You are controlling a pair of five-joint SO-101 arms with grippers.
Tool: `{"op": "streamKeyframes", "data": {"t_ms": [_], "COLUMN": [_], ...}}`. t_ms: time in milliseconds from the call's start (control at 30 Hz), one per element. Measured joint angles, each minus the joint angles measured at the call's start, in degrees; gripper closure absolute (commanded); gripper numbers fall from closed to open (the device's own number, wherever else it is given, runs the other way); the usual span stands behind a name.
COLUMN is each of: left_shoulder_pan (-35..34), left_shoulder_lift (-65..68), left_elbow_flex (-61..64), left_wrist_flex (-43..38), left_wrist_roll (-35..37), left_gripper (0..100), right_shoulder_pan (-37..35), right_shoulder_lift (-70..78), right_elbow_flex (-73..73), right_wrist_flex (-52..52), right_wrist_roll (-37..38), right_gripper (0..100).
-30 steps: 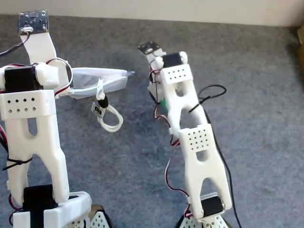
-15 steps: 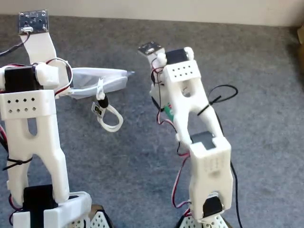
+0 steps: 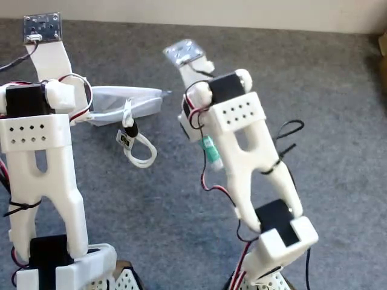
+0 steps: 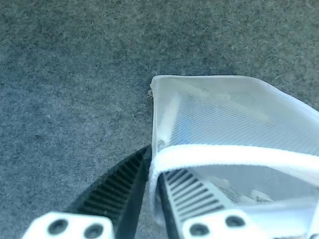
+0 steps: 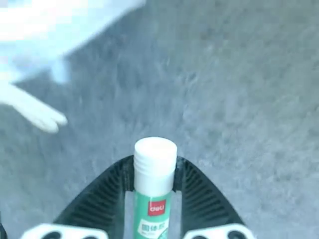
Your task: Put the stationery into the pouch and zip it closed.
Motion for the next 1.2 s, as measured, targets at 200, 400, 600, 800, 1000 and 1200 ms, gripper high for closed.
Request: {"op": "streamKeyframes", "data": {"t_ms": [200, 400, 600, 800, 1000, 1200], "left_shoulder_pan": [0.0, 0.0, 0.0, -0.1, -0.1, -0.1], "left_shoulder_lift": [0.0, 0.0, 0.0, 0.0, 0.0, 0.0], "left_elbow_flex": [0.0, 0.0, 0.0, 0.0, 0.0, 0.0], "left_wrist_flex": [0.0, 0.0, 0.0, 0.0, 0.0, 0.0], "left_wrist_roll": [0.0, 0.0, 0.0, 0.0, 0.0, 0.0], "left_gripper": [99, 99, 99, 99, 99, 99], "right_shoulder_pan": [0.0, -3.2, -8.6, -12.9, -15.5, -16.0], "right_shoulder_lift": [-5.4, -8.5, -11.0, -11.3, -11.3, -11.3], "right_elbow_flex": [0.0, 0.0, 0.1, 0.1, 0.1, 0.1], "right_wrist_flex": [-7.0, -16.1, -25.7, -38.9, -46.3, -47.3], "right_wrist_roll": [-7.3, -10.6, -10.8, -10.8, -10.8, -10.8], "right_gripper": [99.4, 99.4, 99.4, 99.4, 99.4, 99.4]}}
